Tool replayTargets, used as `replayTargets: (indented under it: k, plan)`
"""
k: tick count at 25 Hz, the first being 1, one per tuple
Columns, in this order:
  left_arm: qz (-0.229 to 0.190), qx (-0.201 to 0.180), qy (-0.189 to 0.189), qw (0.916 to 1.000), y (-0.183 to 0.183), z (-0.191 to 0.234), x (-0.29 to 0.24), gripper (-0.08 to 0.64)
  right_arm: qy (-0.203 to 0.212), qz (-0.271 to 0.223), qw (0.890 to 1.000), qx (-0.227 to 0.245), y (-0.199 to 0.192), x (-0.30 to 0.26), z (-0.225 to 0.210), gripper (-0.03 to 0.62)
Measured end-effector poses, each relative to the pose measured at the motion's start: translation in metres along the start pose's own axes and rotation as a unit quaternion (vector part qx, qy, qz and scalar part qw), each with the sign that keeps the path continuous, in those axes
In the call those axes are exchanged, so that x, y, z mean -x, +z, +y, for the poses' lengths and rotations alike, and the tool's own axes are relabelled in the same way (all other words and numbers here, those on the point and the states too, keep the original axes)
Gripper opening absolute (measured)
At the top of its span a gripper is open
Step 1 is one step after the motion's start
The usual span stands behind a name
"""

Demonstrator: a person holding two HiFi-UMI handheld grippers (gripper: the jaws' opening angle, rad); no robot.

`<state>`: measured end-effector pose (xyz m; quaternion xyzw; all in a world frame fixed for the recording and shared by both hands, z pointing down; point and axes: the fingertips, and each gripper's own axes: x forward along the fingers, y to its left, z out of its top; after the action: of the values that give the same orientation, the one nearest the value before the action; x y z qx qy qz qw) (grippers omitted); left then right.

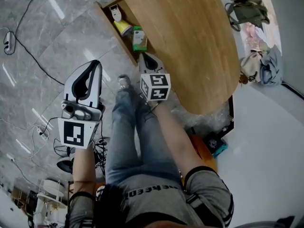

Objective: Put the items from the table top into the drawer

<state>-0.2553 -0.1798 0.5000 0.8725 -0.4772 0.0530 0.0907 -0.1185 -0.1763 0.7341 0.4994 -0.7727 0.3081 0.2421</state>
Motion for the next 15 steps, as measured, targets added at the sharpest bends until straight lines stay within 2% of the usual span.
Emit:
replayTargets:
  k: [10, 15]
  plan:
    - [-0.005, 0.008, 0.019, 0.9998, 0.048, -0.048, 0.04, 0.012, 0.01, -0.063, 0.997, 0.034, 0.049, 0.113, 0.014, 0.003]
    - [-0.009, 0.001, 0.024, 0.9997, 0.075, -0.073, 0.058, 0.012, 0.023, -0.089, 0.995, 0.043, 0.071, 0.165, 0.022, 0.003]
